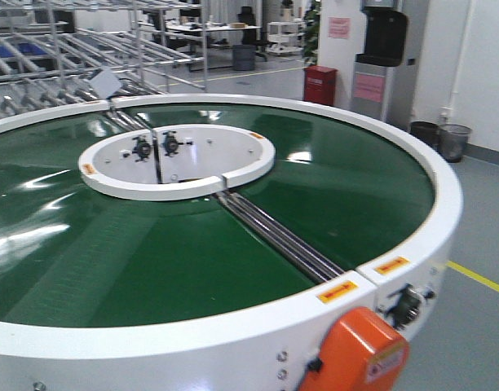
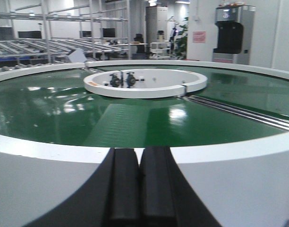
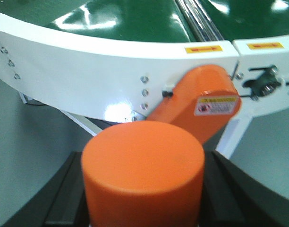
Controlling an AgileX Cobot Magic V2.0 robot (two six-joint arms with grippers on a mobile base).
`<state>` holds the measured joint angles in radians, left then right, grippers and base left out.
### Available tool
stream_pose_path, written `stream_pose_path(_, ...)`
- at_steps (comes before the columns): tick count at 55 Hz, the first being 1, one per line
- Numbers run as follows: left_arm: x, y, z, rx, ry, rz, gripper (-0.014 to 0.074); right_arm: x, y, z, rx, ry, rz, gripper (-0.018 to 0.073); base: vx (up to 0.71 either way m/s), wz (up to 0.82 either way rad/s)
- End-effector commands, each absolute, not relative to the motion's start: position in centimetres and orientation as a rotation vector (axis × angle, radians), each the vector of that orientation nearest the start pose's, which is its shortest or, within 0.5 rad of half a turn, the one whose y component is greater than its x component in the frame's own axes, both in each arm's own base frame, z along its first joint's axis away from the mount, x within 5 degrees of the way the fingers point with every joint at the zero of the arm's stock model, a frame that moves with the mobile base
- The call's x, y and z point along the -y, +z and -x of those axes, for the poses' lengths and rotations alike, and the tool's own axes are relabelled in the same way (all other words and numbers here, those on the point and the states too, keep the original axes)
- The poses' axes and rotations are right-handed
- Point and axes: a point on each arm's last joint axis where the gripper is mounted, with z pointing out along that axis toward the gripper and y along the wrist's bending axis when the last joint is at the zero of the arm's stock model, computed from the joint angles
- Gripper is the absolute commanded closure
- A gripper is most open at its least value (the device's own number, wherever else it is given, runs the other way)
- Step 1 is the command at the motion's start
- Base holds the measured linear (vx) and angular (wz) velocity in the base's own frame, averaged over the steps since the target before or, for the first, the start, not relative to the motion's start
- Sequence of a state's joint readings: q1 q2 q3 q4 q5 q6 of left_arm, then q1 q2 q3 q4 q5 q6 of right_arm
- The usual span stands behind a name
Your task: Grab orange capacitor from left shelf to right conveyor
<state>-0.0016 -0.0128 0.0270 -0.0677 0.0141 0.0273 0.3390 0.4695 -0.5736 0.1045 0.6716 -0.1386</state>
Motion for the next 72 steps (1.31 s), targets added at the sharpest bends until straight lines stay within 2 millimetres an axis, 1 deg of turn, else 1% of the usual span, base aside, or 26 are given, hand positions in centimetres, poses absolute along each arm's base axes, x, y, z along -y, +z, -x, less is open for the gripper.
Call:
stream_pose_path(1, -0.01, 20.05, -5.64, -1.452, -0.041, 0.035, 0.0603, -3.52, 32.78, -8.43, -1.906, 0.236, 0.429, 0.0233, 0.24, 0.34)
stream_pose_path(42, -0.01, 20.05, -5.64, -1.452, -0.041, 0.035, 0.0603, -3.52, 32.78, -8.43, -1.906, 0.236, 0.429, 0.0233, 0.21, 0.27)
stream_pose_path(72, -0.01, 20.05, -5.64, -1.452, -0.041, 0.035, 0.0603, -3.52, 32.77, -8.43, -1.907, 0.236, 0.430, 0.0233, 0.11, 0.07)
